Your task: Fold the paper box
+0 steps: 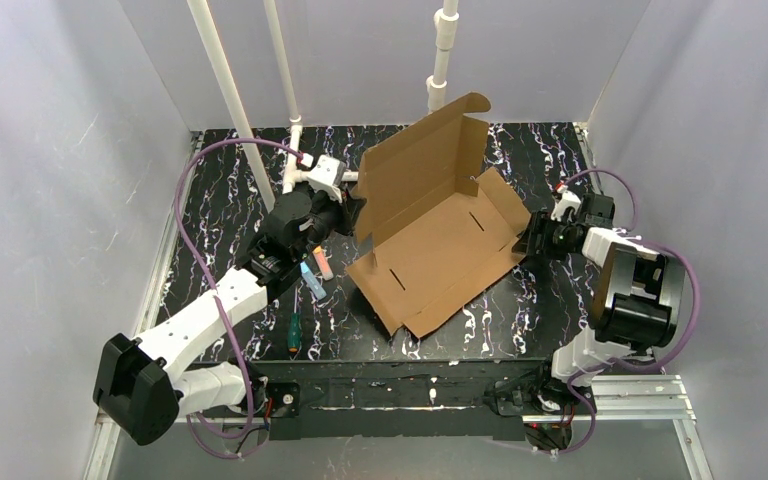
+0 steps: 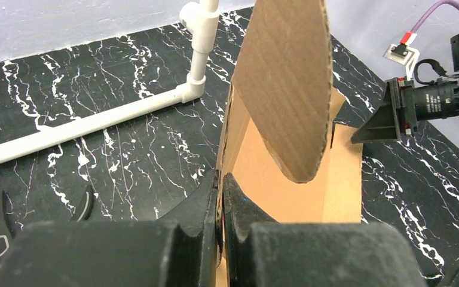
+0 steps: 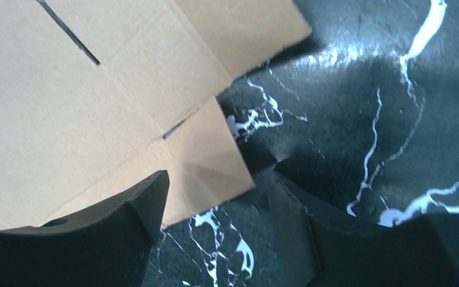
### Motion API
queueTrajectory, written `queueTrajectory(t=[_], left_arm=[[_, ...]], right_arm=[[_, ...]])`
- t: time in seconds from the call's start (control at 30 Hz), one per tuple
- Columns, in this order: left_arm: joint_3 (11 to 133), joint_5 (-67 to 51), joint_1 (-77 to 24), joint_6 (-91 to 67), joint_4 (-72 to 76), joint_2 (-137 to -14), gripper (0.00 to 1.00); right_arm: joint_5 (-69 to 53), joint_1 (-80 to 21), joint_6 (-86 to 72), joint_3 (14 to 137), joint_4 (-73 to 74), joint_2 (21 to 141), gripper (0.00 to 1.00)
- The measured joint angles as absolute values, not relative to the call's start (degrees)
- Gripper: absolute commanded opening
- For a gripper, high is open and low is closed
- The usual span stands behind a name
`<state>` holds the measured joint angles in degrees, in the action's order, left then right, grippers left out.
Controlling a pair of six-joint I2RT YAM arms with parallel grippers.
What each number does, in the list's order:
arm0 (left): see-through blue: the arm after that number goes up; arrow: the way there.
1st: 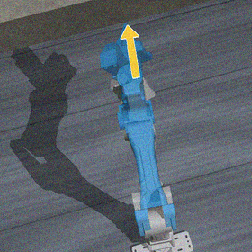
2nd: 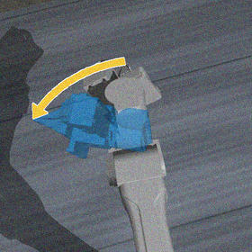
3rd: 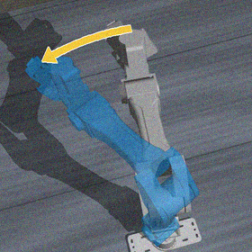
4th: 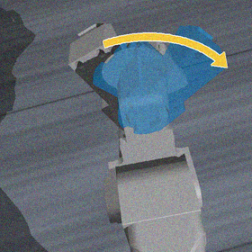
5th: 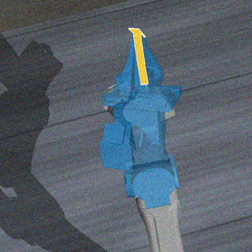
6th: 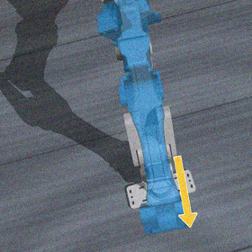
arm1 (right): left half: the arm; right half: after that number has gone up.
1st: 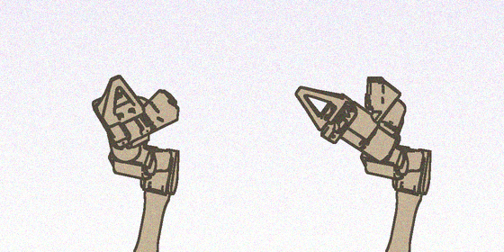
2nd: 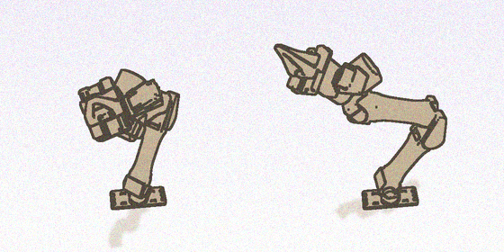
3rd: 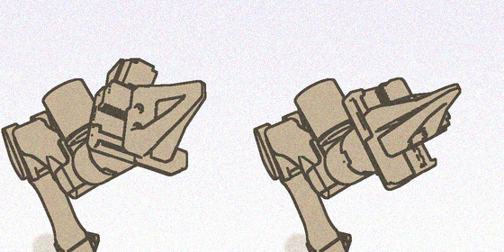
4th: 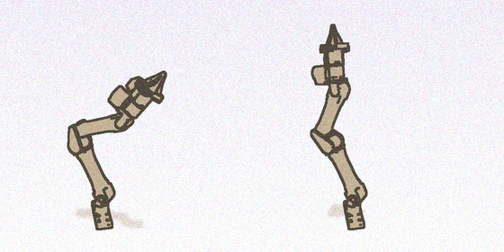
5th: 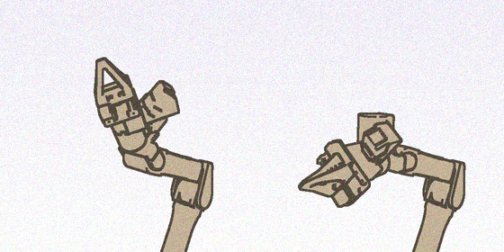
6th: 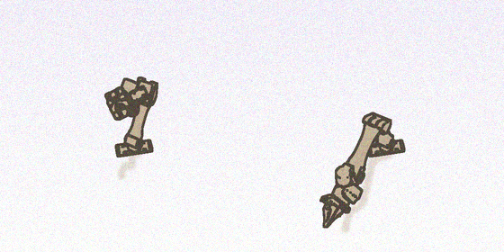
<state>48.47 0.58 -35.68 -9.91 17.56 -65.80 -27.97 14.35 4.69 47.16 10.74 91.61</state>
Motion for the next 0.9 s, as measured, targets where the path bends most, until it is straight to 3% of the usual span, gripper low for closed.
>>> queueTrajectory(t=[0.07,0.27,0.6,0.9], left_arm=[[48.5,0.6,-35.7,-10.1,17.6,-65.6,0.00],[48.4,0.6,-35.7,-10.5,17.6,-65.3,0.00],[48.4,-0.9,-35.7,-11.0,17.6,-65.3,0.00],[48.4,-1.5,-35.7,-11.4,17.6,-65.3,0.00]], right_arm=[[-30.2,14.4,3.9,47.7,8.8,93.2,0.48],[-33.6,14.5,4.9,47.8,8.1,94.9,0.35],[-34.8,11.0,14.8,43.4,8.0,81.1,0.40],[-34.9,6.8,25.0,43.3,15.1,78.0,0.42]])
